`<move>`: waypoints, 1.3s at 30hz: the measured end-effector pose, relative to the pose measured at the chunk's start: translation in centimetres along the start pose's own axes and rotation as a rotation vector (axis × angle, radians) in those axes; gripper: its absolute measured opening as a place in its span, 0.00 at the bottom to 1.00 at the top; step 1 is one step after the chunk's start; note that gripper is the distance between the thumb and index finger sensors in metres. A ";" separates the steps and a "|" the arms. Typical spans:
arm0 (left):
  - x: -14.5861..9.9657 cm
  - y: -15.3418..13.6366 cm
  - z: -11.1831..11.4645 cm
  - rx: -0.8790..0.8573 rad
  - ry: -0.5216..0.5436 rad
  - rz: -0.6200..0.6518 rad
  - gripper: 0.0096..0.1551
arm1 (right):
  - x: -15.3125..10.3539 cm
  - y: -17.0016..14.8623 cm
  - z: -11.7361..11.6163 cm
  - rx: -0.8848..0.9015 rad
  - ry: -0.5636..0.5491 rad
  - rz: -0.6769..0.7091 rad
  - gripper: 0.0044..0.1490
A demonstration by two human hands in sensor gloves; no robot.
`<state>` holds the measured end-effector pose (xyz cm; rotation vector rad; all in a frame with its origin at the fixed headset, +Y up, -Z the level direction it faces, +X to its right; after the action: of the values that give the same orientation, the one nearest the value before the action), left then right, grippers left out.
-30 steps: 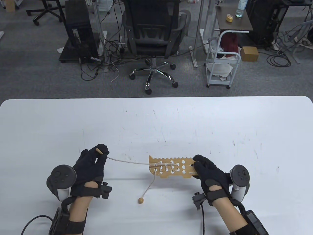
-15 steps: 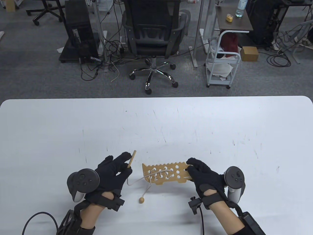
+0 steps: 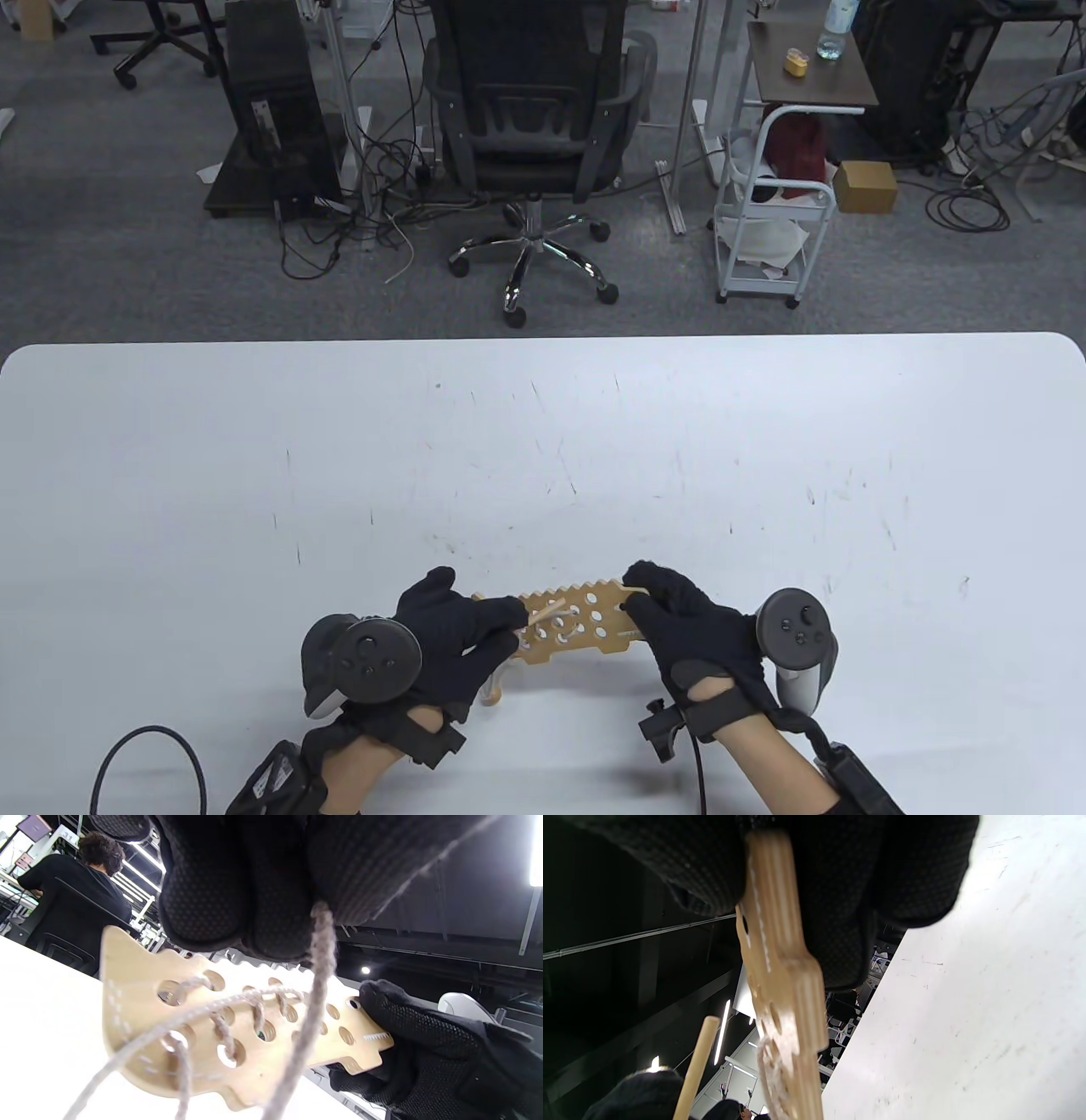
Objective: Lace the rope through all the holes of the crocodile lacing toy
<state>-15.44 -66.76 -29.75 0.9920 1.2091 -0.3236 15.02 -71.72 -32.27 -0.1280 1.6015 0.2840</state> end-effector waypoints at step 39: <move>0.5 0.1 2.8 0.094 0.033 -0.079 0.40 | -1.7 2.0 -3.9 -0.087 0.134 0.156 0.33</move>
<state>-13.38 -68.76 -30.09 1.0354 1.2747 -0.4313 10.87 -70.99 -30.31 -0.0903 1.7357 0.4745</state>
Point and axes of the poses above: the tracker on the back of each hand, its own y axis roughly to the thumb side, its own x axis roughly from the wrist to the fingertips, z = x × y, the point moved 3 cm from there along x, roughly from the wrist to the fingertips, and after that the axes turned 8 degrees about -z, right-handed, at the moved point
